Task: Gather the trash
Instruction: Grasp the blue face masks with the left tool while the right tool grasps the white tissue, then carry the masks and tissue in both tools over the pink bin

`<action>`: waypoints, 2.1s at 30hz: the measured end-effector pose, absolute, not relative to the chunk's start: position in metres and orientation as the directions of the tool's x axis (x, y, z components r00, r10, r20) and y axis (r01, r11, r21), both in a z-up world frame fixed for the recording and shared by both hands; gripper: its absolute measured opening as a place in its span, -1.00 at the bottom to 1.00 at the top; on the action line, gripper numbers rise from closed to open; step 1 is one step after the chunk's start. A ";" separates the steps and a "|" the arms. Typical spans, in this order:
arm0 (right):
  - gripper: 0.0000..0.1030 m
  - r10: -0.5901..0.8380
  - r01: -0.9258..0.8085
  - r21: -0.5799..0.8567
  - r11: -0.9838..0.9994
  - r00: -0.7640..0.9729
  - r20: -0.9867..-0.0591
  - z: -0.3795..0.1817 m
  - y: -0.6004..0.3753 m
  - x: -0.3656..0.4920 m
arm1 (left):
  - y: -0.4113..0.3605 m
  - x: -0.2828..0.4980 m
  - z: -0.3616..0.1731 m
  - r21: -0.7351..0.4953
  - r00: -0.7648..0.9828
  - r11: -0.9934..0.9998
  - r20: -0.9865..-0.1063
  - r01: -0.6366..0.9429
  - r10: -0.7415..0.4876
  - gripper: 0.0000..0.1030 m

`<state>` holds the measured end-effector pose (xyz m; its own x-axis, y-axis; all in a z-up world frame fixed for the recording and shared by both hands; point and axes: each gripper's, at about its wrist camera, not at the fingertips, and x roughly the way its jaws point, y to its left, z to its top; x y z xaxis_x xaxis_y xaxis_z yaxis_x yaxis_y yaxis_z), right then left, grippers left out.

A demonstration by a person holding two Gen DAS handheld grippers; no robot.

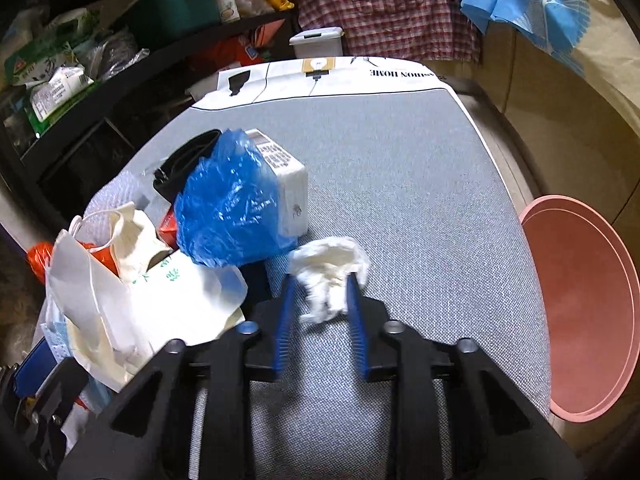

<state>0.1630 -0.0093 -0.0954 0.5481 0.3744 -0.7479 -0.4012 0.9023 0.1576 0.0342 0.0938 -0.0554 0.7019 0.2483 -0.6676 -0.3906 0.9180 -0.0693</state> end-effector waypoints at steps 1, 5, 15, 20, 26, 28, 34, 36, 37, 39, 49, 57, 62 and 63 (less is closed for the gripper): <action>-0.76 0.370 -0.401 0.152 0.903 0.552 -0.747 -0.095 -0.010 0.163 | 0.094 0.034 -0.055 -0.072 0.703 0.918 -0.667 -0.390 0.246 -0.36; -0.88 0.367 -0.398 0.146 0.906 0.561 -0.743 -0.094 -0.013 0.161 | 0.093 0.033 -0.051 -0.067 0.710 0.919 -0.657 -0.388 0.252 -0.57; -0.89 0.402 -0.414 0.159 0.896 0.608 -0.685 -0.064 -0.026 0.136 | 0.089 0.021 -0.027 -0.055 0.758 0.923 -0.591 -0.380 0.277 -0.66; -0.89 0.413 -0.424 0.156 0.892 0.628 -0.659 -0.047 -0.038 0.118 | 0.086 0.016 -0.011 -0.067 0.785 0.929 -0.559 -0.365 0.268 -0.66; -0.89 0.403 -0.421 0.130 0.898 0.664 -0.630 -0.024 -0.058 0.099 | 0.080 0.012 0.005 -0.073 0.809 0.938 -0.532 -0.338 0.251 -0.66; -0.89 0.398 -0.419 0.122 0.900 0.676 -0.620 -0.014 -0.067 0.093 | 0.078 0.012 0.009 -0.075 0.815 0.942 -0.528 -0.326 0.240 -0.66; -0.89 0.385 -0.392 0.118 0.912 0.726 -0.570 0.026 -0.102 0.083 | 0.068 0.011 0.022 -0.099 0.830 0.954 -0.523 -0.282 0.191 -0.66; -0.89 0.377 -0.385 0.109 0.916 0.741 -0.556 0.038 -0.114 0.081 | 0.064 0.014 0.025 -0.103 0.832 0.960 -0.527 -0.261 0.170 -0.66; -0.89 0.372 -0.381 0.103 0.919 0.749 -0.549 0.043 -0.121 0.079 | 0.059 0.015 0.027 -0.102 0.835 0.964 -0.528 -0.247 0.158 -0.66; -0.89 0.357 -0.367 0.093 0.925 0.765 -0.536 0.052 -0.137 0.078 | 0.051 0.017 0.031 -0.101 0.840 0.969 -0.525 -0.224 0.139 -0.66; -0.88 0.258 -0.246 0.090 0.965 0.833 -0.490 0.073 -0.214 0.089 | 0.002 0.037 0.046 -0.112 0.849 0.992 -0.529 -0.061 -0.007 -0.66; -0.88 0.200 -0.154 0.130 0.979 0.834 -0.515 0.050 -0.257 0.115 | -0.044 0.079 0.041 -0.135 0.827 0.989 -0.547 0.061 -0.126 -0.66; -0.88 0.196 -0.118 0.177 0.977 0.824 -0.531 0.035 -0.267 0.129 | -0.073 0.101 0.034 -0.119 0.815 0.985 -0.553 0.128 -0.172 -0.66; -0.88 0.196 -0.113 0.183 0.976 0.823 -0.533 0.033 -0.269 0.131 | -0.080 0.107 0.032 -0.117 0.810 0.983 -0.557 0.143 -0.184 -0.66</action>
<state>0.1305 -0.2686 0.0329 0.8231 0.1958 -0.5331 -0.1135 0.9765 0.1834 0.1069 -0.0797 0.0316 0.8100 -0.1841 -0.5567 0.1432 0.9828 -0.1167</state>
